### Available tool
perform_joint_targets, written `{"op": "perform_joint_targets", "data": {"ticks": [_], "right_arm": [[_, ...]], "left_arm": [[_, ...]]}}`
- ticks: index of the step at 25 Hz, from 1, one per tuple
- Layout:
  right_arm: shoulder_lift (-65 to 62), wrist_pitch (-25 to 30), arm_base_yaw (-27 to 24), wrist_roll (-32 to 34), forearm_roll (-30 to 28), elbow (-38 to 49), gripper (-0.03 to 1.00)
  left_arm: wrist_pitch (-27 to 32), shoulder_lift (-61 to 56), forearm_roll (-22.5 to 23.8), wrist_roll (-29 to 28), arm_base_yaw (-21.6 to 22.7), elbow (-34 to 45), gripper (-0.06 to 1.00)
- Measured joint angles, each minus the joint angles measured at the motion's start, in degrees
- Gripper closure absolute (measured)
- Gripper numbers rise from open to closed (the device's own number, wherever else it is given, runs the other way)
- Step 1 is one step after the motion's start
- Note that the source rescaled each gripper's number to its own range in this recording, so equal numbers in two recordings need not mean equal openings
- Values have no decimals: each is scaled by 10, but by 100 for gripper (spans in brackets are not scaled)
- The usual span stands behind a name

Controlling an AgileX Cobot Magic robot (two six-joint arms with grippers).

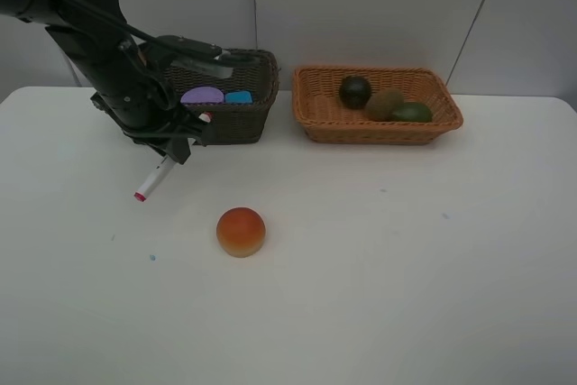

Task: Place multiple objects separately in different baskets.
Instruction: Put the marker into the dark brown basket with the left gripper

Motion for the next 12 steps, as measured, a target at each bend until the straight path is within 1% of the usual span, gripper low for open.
{"op": "perform_joint_targets", "data": {"ticks": [7, 12], "right_arm": [[0, 0, 0, 0, 0, 0, -3], [0, 0, 0, 0, 0, 0, -3]], "left_arm": [[42, 0, 22, 0, 2, -77, 93], [52, -1, 42, 8, 15, -129, 93]]}}
